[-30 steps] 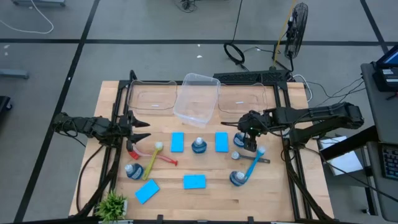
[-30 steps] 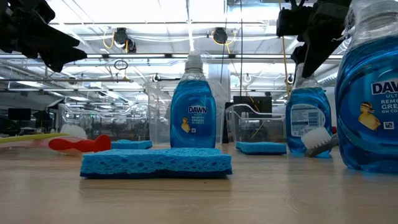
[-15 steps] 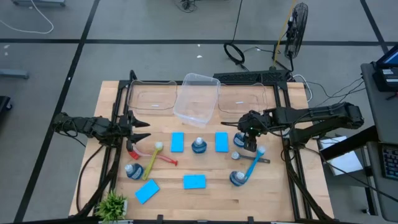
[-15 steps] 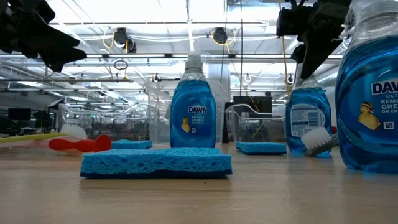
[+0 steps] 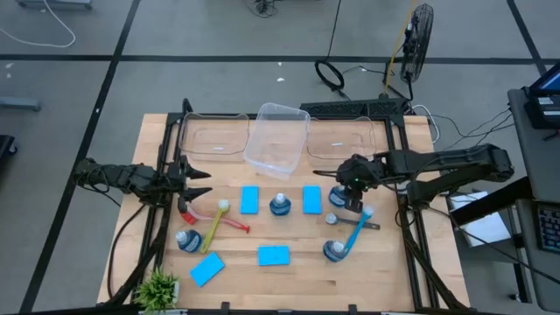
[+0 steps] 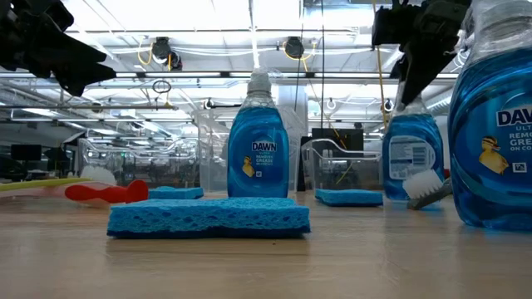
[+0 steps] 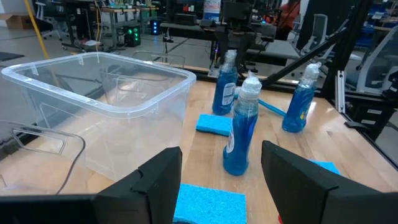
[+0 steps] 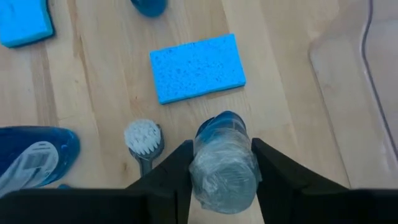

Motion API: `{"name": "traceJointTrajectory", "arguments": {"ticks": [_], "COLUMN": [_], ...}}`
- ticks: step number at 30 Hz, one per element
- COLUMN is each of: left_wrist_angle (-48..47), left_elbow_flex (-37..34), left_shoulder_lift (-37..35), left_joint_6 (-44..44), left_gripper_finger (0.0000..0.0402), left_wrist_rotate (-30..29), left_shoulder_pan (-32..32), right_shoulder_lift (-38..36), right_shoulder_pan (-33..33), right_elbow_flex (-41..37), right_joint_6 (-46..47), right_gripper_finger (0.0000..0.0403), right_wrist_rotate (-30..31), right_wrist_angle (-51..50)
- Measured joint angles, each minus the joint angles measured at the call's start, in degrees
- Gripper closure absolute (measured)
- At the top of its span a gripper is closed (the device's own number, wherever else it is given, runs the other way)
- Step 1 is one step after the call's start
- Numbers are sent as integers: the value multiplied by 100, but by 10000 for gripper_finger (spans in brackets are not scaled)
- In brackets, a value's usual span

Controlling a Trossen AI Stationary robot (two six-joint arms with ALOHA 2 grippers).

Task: Pick & Place Kitchen Sink Supplies
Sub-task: Put the blue dishwashing liquid into the left transparent bin

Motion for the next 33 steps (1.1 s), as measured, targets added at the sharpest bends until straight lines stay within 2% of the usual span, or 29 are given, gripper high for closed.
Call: {"name": "traceJointTrajectory", "arguments": {"ticks": [12, 24, 33], "left_wrist_angle": [-4, -4, -2], "left_elbow_flex": [2, 1, 1], "left_shoulder_lift": [2, 1, 1], "left_joint_6": [-2, -2, -4], "left_gripper_finger": [178, 178, 178], "left_wrist_rotate": [-2, -2, -2], "left_shoulder_pan": [2, 0, 0], "right_shoulder_lift": [-786, -1874, -2060], "right_shoulder_pan": [-170, -164, -160], "right_elbow_flex": [813, 923, 927], "right_joint_6": [-34, -44, -196], "right_gripper_finger": [283, 283, 283], "right_wrist_rotate": [-7, -50, -361], "right_wrist_angle": [209, 1800, 2574]}}
